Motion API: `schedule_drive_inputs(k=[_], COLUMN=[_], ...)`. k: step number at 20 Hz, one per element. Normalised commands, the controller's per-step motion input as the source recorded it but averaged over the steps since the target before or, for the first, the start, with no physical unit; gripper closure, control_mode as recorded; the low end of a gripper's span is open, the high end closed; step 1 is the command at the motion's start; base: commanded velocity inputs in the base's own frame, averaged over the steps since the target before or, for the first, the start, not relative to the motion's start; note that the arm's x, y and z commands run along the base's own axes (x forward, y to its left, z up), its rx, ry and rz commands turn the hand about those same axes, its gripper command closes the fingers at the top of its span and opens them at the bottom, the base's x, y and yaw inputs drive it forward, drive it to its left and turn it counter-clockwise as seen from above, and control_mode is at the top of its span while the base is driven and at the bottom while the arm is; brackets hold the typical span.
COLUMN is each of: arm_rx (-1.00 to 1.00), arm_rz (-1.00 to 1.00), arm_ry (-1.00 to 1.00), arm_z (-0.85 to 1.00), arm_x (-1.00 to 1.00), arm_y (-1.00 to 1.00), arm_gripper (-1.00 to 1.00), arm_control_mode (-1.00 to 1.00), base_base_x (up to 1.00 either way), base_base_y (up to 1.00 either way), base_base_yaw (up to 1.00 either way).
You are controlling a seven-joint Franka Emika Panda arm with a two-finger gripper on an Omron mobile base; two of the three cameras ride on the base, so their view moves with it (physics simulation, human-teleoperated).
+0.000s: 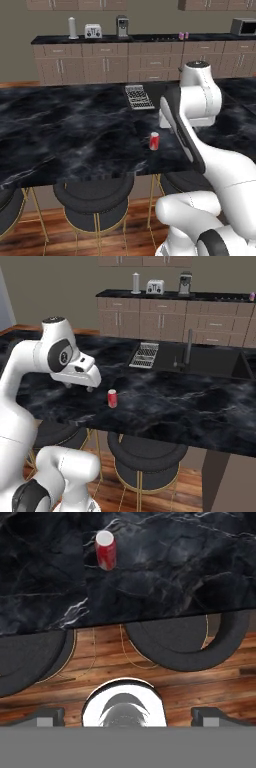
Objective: Four empty soda cans are scattered around the kitchen. Gather all the cans and cluster them next to the stove for recycling.
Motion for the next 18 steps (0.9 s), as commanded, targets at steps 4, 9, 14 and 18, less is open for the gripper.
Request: schedule_drive_inputs(k=[4,9,14,18], arm_rx=[0.0,0.0,0.01,0.01], arm_rz=[0.0,0.0,0.0,0.0], arm_ry=[0.0,0.0,0.0,0.0], arm_z=[-0.35,-0.2,-0.15,-0.16], arm_x=[0.28,0.35,0.39,0.33], arm_y=[-0.06,-0.01,0.0,0.0], arm_gripper=[-1.0,-1.0,-1.0,-1.0], arm_control_mode=[-1.0,-1.0,-1.0,-1.0], base_base_x=[0.0,0.0,0.0,0.0], base_base_y=[0.0,0.0,0.0,0.0], base_base_yaw=[0.0,0.0,0.0,0.0])
